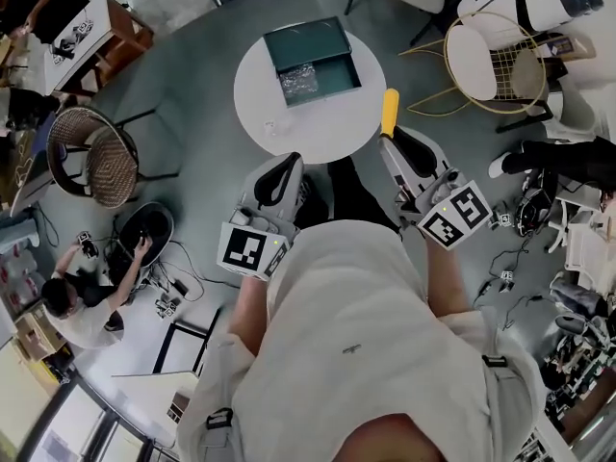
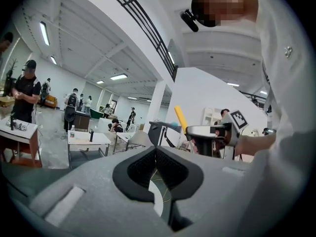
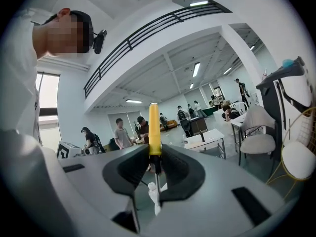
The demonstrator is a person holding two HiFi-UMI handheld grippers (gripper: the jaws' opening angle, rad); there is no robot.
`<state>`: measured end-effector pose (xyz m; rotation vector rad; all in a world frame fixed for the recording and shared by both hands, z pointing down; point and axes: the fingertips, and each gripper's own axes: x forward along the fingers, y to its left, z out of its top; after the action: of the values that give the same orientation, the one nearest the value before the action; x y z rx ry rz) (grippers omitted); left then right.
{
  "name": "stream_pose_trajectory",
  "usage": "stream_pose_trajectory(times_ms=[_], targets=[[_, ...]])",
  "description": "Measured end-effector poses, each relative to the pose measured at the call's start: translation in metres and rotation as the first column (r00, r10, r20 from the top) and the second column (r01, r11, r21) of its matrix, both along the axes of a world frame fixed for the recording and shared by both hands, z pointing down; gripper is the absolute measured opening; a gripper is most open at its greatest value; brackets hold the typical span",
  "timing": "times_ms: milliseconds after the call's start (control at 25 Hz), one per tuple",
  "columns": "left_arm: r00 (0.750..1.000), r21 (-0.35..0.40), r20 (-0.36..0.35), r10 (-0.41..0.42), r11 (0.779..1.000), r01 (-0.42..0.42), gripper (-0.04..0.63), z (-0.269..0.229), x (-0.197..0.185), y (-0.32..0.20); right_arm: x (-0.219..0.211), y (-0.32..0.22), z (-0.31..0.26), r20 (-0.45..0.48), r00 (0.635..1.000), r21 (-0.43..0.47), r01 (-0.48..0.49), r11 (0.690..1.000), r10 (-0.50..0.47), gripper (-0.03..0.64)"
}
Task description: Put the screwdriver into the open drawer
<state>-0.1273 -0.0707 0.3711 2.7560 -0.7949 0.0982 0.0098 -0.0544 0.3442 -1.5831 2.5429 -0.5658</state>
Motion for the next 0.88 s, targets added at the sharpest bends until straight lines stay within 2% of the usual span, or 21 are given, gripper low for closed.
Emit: stream_pose_trajectory(times_ms=[160,440,560,880], targets=[[0.997,-0.011,-0.003,-0.071,0.997,0.071,0.011,-0.001,-0.012,-0.017,-0.001,-0.03,-0.006,-0.051,0.998,0.017,0.049,0.999,-0.048,0.084],[0.983,0.017,0.02,-0.183,0.983,0.183,0.011,-0.009,-0.015,-0.05,-0.001,-0.075,-0.006,-0.061,0.988,0.024,0.146,0.989,-0.144,0.084],[0.973,0.017,0.026,-0.23,0.973,0.23,0.011,-0.012,-0.011,-0.06,0.003,-0.093,0.002,-0.071,0.981,0.008,0.184,0.983,-0.183,0.084],[0.951,-0.004,0.067,-0.301,0.953,0.302,0.011,-0.011,0.014,-0.083,0.013,-0.137,0.046,-0.183,0.941,-0.08,0.274,0.958,-0.284,0.084]])
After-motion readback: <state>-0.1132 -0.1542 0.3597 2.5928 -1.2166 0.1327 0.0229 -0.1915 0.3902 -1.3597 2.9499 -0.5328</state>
